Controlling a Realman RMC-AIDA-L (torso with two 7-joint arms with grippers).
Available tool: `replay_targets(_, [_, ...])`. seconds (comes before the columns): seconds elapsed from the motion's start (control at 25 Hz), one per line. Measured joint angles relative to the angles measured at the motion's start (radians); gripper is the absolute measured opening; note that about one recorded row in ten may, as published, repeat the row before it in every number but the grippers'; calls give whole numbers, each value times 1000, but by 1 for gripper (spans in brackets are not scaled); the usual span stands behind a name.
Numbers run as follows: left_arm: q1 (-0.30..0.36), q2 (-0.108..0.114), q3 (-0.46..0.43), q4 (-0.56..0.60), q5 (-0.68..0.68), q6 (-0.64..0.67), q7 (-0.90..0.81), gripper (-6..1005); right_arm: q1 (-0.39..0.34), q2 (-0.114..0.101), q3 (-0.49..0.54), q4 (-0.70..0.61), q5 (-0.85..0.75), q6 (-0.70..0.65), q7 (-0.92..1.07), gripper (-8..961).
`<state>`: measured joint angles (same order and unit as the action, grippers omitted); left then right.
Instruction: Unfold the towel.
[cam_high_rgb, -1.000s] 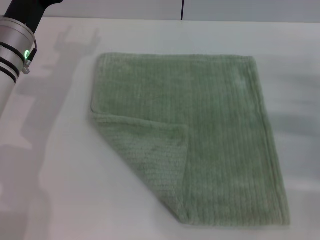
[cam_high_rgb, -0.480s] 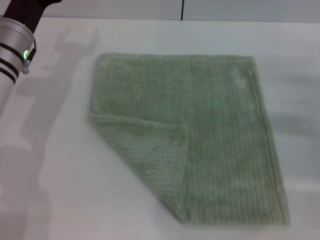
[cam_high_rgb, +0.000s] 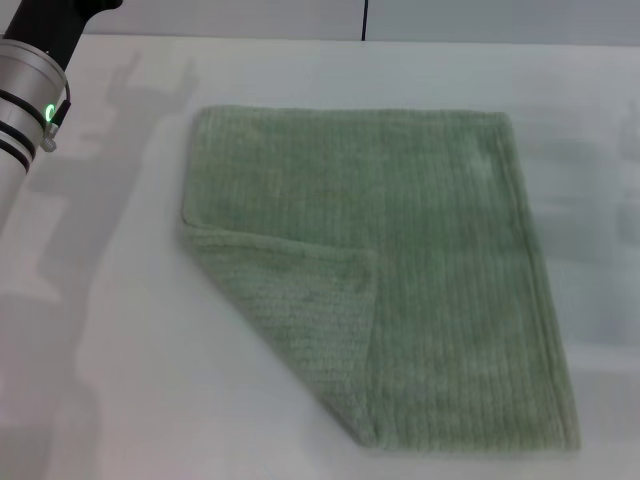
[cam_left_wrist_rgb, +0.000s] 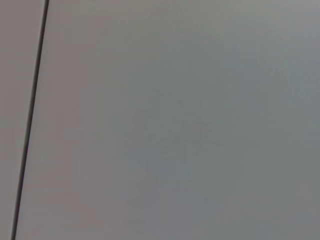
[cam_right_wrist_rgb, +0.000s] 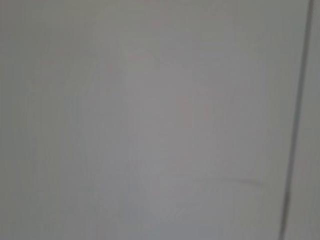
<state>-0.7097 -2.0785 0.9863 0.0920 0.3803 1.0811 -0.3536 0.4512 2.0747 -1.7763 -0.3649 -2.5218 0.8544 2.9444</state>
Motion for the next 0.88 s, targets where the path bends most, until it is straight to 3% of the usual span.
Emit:
replay_targets(0.04, [1, 0, 0, 0, 0, 1, 0, 815, -3, -1, -1, -28, -5, -44, -1, 393])
replay_targets(0.28, [9, 0, 0, 2, 0, 7, 1, 815, -38, -7, 34, -257, -92, -355, -29, 265])
replay_targets(0.52, [14, 0, 0, 6, 0, 11, 1, 816, -80, 0, 123, -572, -101, -796, -130, 132])
replay_targets(0.72, [16, 0, 0, 7, 0, 11, 1, 816, -79, -2, 201, -739, -99, -1130, -133, 4])
replay_targets(0.88, [16, 0, 0, 9, -5, 11, 1, 815, -55, -4, 249, -823, -101, -1362, -133, 4])
